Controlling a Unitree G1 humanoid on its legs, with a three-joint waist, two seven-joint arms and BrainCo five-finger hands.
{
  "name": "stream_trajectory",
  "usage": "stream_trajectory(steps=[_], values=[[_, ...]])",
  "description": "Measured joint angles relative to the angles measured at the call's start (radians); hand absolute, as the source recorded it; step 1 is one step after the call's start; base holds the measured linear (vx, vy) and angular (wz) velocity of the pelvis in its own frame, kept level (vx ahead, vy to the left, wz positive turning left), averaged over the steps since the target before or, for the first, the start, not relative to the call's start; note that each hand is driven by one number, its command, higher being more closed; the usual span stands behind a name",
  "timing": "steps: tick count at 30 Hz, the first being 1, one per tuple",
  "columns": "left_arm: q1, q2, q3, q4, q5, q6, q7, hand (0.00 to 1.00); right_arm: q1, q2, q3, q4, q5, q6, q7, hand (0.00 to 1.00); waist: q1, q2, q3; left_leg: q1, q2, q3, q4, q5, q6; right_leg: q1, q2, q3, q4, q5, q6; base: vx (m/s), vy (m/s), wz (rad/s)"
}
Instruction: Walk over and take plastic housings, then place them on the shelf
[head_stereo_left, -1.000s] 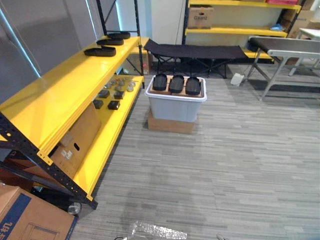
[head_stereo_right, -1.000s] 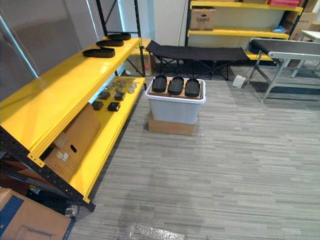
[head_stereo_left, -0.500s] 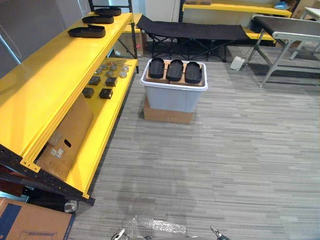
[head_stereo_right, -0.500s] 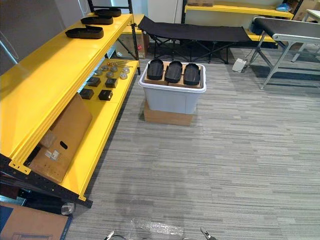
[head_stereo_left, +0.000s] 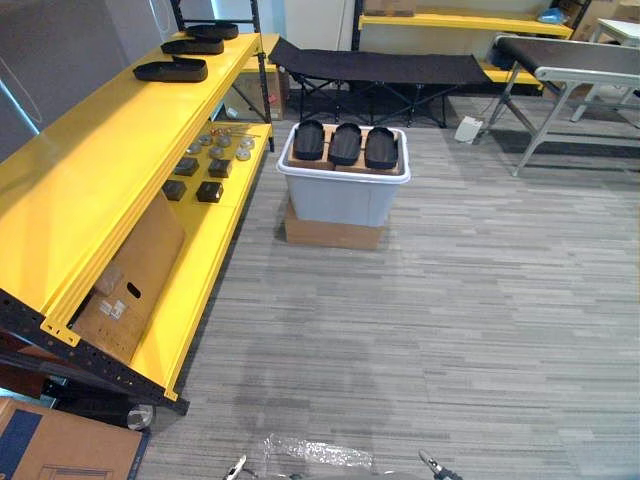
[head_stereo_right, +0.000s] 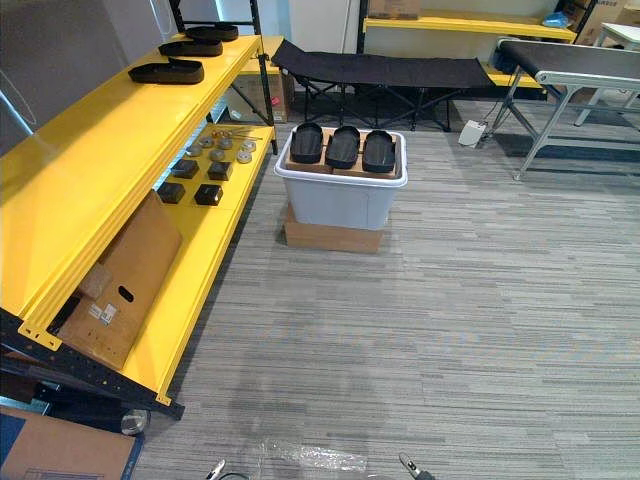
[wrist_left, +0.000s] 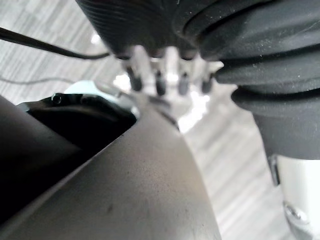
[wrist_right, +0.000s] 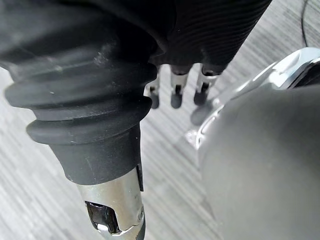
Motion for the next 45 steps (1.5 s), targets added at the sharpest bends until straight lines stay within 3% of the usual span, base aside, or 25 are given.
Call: stream_trajectory(steps=[8, 11, 12, 13, 15, 17, 19, 21, 22, 25, 26, 27, 28, 29, 30, 32, 33, 34, 36, 38, 39, 40, 42, 43, 45], values=[[-0.006, 0.007, -0.021, -0.004, 0.095, -0.018, -0.008, 0.00, 0.014, -0.019, 0.065, -0.001, -0.010, -0.001, -0.007, 0.00, 0.000, -0.011, -0.018, -0.040, -0.006, -0.001, 0.005, -0.005, 0.005, -0.049, -0.007, -0.002, 0.024, -0.017, 0.001, -0.01, 0.004, 0.00], [-0.026, 0.014, -0.023, -0.004, 0.161, -0.019, 0.001, 0.00, 0.017, -0.019, 0.053, -0.008, -0.006, -0.020, -0.062, 0.00, -0.002, -0.025, -0.007, -0.074, -0.025, -0.013, 0.052, -0.056, 0.039, -0.166, -0.064, 0.007, 0.285, -0.121, 0.032, 0.08, 0.040, 0.10], [-0.039, 0.015, -0.025, 0.000, 0.170, -0.023, 0.002, 0.00, 0.014, -0.019, 0.041, -0.021, 0.011, -0.032, -0.081, 0.00, -0.003, -0.024, 0.010, -0.092, -0.024, -0.015, 0.120, -0.102, 0.050, -0.301, -0.100, 0.039, 0.575, -0.127, 0.026, 0.07, 0.069, 0.05], [-0.049, 0.022, -0.029, -0.001, 0.169, -0.027, 0.004, 0.00, 0.015, -0.013, 0.036, -0.030, 0.039, -0.045, -0.080, 0.00, -0.009, -0.025, 0.031, -0.088, -0.021, -0.021, 0.170, -0.133, 0.059, -0.388, -0.113, 0.067, 0.754, -0.109, 0.017, 0.08, 0.073, 0.06], [-0.067, 0.038, -0.049, 0.000, 0.167, -0.034, 0.022, 0.00, 0.021, -0.003, 0.025, -0.032, 0.041, -0.049, -0.062, 0.00, -0.014, -0.033, 0.064, -0.087, -0.010, -0.025, 0.255, -0.186, 0.062, -0.484, -0.114, 0.096, 0.913, -0.157, -0.006, 0.15, 0.056, 0.17], [-0.069, 0.046, -0.052, 0.000, 0.158, -0.036, 0.037, 0.00, 0.040, 0.005, 0.008, -0.030, 0.011, -0.048, -0.035, 0.00, -0.017, -0.043, 0.068, -0.084, 0.003, -0.035, 0.289, -0.214, 0.049, -0.528, -0.094, 0.087, 0.832, -0.173, -0.008, 0.17, 0.036, 0.25], [-0.079, 0.040, -0.034, -0.002, 0.152, -0.036, 0.036, 0.00, 0.055, 0.030, -0.030, -0.030, -0.024, -0.044, -0.025, 0.00, -0.039, -0.032, 0.074, -0.079, 0.023, -0.071, 0.298, -0.229, 0.030, -0.524, -0.057, 0.085, 0.594, -0.162, -0.002, 0.34, -0.031, 0.46], [-0.088, 0.022, -0.007, -0.017, 0.146, -0.039, 0.037, 0.00, 0.073, 0.035, -0.065, -0.036, -0.027, -0.041, -0.022, 0.00, -0.039, -0.012, 0.086, -0.075, 0.054, -0.078, 0.304, -0.250, -0.006, -0.520, -0.029, 0.089, 0.399, -0.112, -0.007, 0.47, -0.092, 0.20], [-0.091, 0.013, 0.004, -0.023, 0.131, -0.046, 0.037, 0.00, 0.081, 0.034, -0.066, -0.045, -0.029, -0.039, -0.023, 0.00, -0.036, 0.002, 0.095, -0.054, 0.080, -0.079, 0.305, -0.267, -0.036, -0.503, -0.014, 0.090, 0.259, -0.037, -0.006, 0.32, -0.105, 0.02], [-0.090, 0.004, 0.027, -0.025, 0.116, -0.054, 0.047, 0.00, 0.109, 0.044, -0.069, -0.050, -0.040, -0.014, -0.027, 0.00, -0.038, 0.003, 0.092, 0.010, 0.119, -0.084, 0.301, -0.313, -0.097, -0.462, -0.010, 0.087, 0.183, 0.025, -0.009, 0.45, -0.246, 0.13], [-0.080, -0.028, 0.030, -0.046, 0.114, -0.055, 0.074, 0.00, 0.120, 0.030, -0.093, -0.065, -0.024, 0.010, -0.032, 0.00, -0.058, 0.048, 0.071, 0.040, 0.190, -0.093, 0.291, -0.356, -0.115, -0.486, 0.030, 0.039, 0.287, 0.052, -0.017, 0.45, -0.328, 0.33], [-0.071, -0.032, 0.033, -0.047, 0.115, -0.058, 0.091, 0.00, 0.121, 0.033, -0.095, -0.065, -0.024, 0.018, -0.035, 0.00, -0.059, 0.040, 0.055, 0.031, 0.196, -0.106, 0.324, -0.356, -0.116, -0.498, 0.030, 0.035, 0.330, 0.049, -0.031, 0.57, -0.412, 0.27], [-0.070, -0.035, 0.059, -0.060, 0.100, -0.075, 0.120, 0.00, 0.116, 0.043, -0.102, -0.059, -0.019, 0.023, -0.040, 0.00, -0.057, 0.037, 0.051, -0.016, 0.230, -0.126, 0.478, -0.341, -0.123, -0.505, 0.042, 0.028, 0.409, -0.004, -0.090, 0.49, -0.396, 0.15], [-0.071, -0.041, 0.073, -0.068, 0.068, -0.075, 0.123, 0.00, 0.118, 0.034, -0.104, -0.055, -0.005, 0.022, -0.045, 0.00, -0.057, 0.043, 0.034, -0.082, 0.258, -0.143, 0.641, -0.285, -0.117, -0.491, 0.045, 0.008, 0.436, -0.043, -0.112, 0.60, -0.481, 0.12], [-0.073, -0.045, 0.074, -0.071, 0.068, -0.075, 0.123, 0.00, 0.118, 0.027, -0.105, -0.052, -0.005, 0.021, -0.048, 0.00, -0.058, 0.056, 0.027, -0.120, 0.276, -0.141, 0.720, -0.245, -0.104, -0.476, 0.050, 0.001, 0.432, -0.059, -0.117, 0.50, -0.400, 0.23], [-0.082, -0.047, 0.090, -0.078, 0.067, -0.078, 0.118, 0.00, 0.111, -0.004, -0.101, -0.027, -0.005, 0.009, -0.061, 0.00, -0.059, 0.098, 0.034, -0.232, 0.349, -0.129, 1.009, -0.241, -0.074, -0.349, 0.091, -0.016, 0.355, -0.091, -0.133, 0.56, -0.319, 0.33], [-0.074, -0.053, 0.094, -0.075, 0.072, -0.073, 0.113, 0.00, 0.101, -0.013, -0.102, 0.007, -0.005, -0.012, -0.072, 0.00, -0.054, 0.097, 0.038, -0.281, 0.347, -0.131, 1.096, -0.255, -0.056, -0.246, 0.097, -0.026, 0.305, -0.102, -0.137, 0.48, -0.243, 0.25], [-0.071, -0.055, 0.094, -0.075, 0.073, -0.073, 0.111, 0.00, 0.098, -0.015, -0.102, 0.012, -0.005, -0.016, -0.072, 0.00, -0.050, 0.094, 0.040, -0.289, 0.340, -0.130, 1.097, -0.257, -0.055, -0.224, 0.097, -0.026, 0.294, -0.102, -0.137, 0.43, -0.193, 0.04], [-0.047, -0.071, 0.108, -0.084, 0.090, -0.076, 0.085, 0.00, 0.053, -0.027, -0.105, 0.013, 0.006, -0.077, -0.071, 0.00, -0.016, 0.087, 0.044, -0.402, 0.230, -0.134, 0.909, -0.261, -0.056, -0.130, 0.089, -0.014, 0.207, -0.107, -0.140, 0.36, -0.106, -0.22], [-0.044, -0.071, 0.108, -0.085, 0.097, -0.079, 0.078, 0.00, 0.023, -0.026, -0.105, -0.007, 0.015, -0.098, -0.071, 0.00, -0.004, 0.085, 0.050, -0.452, 0.178, -0.138, 0.752, -0.250, -0.059, -0.115, 0.087, 0.001, 0.192, -0.126, -0.146, 0.25, 0.000, -0.27], [-0.017, -0.071, 0.111, -0.086, 0.136, -0.105, 0.082, 0.00, -0.009, -0.025, -0.106, -0.025, 0.018, -0.130, -0.067, 0.00, 0.007, 0.079, 0.069, -0.479, 0.116, -0.148, 0.533, -0.186, -0.076, -0.092, 0.083, 0.026, 0.187, -0.143, -0.141, 0.29, 0.070, -0.46], [0.007, -0.077, 0.115, -0.089, 0.156, -0.119, 0.085, 0.00, -0.017, -0.023, -0.106, -0.044, 0.022, -0.143, -0.065, 0.00, 0.017, 0.079, 0.077, -0.487, 0.090, -0.166, 0.417, -0.129, -0.084, -0.074, 0.083, 0.040, 0.182, -0.154, -0.133, 0.35, 0.123, -0.65], [0.048, -0.086, 0.116, -0.087, 0.181, -0.125, 0.087, 0.00, -0.021, -0.015, -0.098, -0.056, 0.036, -0.155, -0.062, 0.00, 0.047, 0.072, 0.084, -0.475, 0.081, -0.166, 0.347, -0.015, -0.082, -0.040, 0.086, 0.090, 0.176, -0.179, -0.122, 0.34, 0.154, -0.69], [0.076, -0.092, 0.118, -0.085, 0.203, -0.138, 0.087, 0.00, -0.023, -0.008, -0.079, -0.066, 0.044, -0.156, -0.058, 0.00, 0.061, 0.056, 0.088, -0.453, 0.075, -0.156, 0.338, 0.059, -0.042, -0.015, 0.083, 0.127, 0.166, -0.198, -0.110, 0.43, 0.178, -0.53], [0.067, -0.076, 0.114, -0.085, 0.210, -0.154, 0.088, 0.00, -0.052, -0.002, -0.048, -0.065, 0.038, -0.145, -0.052, 0.00, 0.059, 0.025, 0.106, -0.473, 0.058, -0.137, 0.431, -0.008, 0.027, -0.003, 0.060, 0.146, 0.182, -0.235, -0.119, 0.47, 0.165, -0.24]])
